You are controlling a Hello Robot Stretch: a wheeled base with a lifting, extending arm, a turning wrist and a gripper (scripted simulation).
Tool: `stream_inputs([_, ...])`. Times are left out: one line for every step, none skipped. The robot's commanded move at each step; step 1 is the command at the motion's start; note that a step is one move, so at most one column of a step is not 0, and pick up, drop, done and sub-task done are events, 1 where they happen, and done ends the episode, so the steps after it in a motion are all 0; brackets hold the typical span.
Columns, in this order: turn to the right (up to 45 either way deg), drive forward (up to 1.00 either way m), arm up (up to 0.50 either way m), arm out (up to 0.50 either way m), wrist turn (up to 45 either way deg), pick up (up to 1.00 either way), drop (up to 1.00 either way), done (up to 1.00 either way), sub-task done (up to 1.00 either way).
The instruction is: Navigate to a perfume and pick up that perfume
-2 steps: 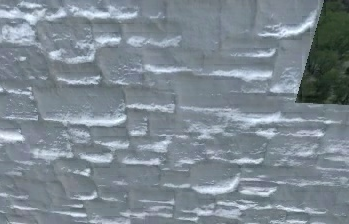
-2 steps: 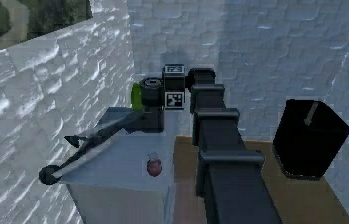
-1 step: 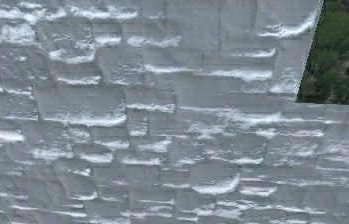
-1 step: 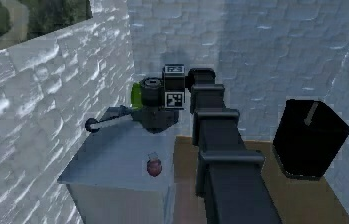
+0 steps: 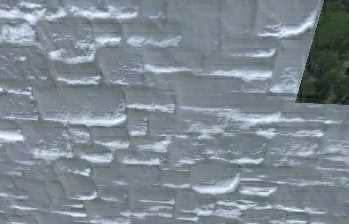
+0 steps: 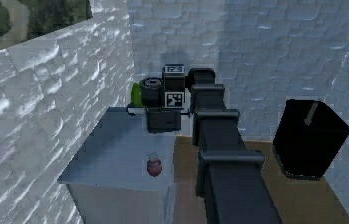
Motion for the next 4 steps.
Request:
stream_inputs([0.0, 0.0, -0.28, 0.0, 0.0, 0.0, 0.0, 0.0, 0.0])
stream_inputs([0.0, 0.0, 0.0, 0.0, 0.0, 1.0, 0.0, 0.0, 0.0])
stream_inputs([0.0, 0.0, 0.1, 0.0, 0.0, 0.0, 0.0, 0.0, 0.0])
stream_inputs([0.0, 0.0, 0.0, 0.0, 0.0, 0.0, 0.0, 1.0, 0.0])
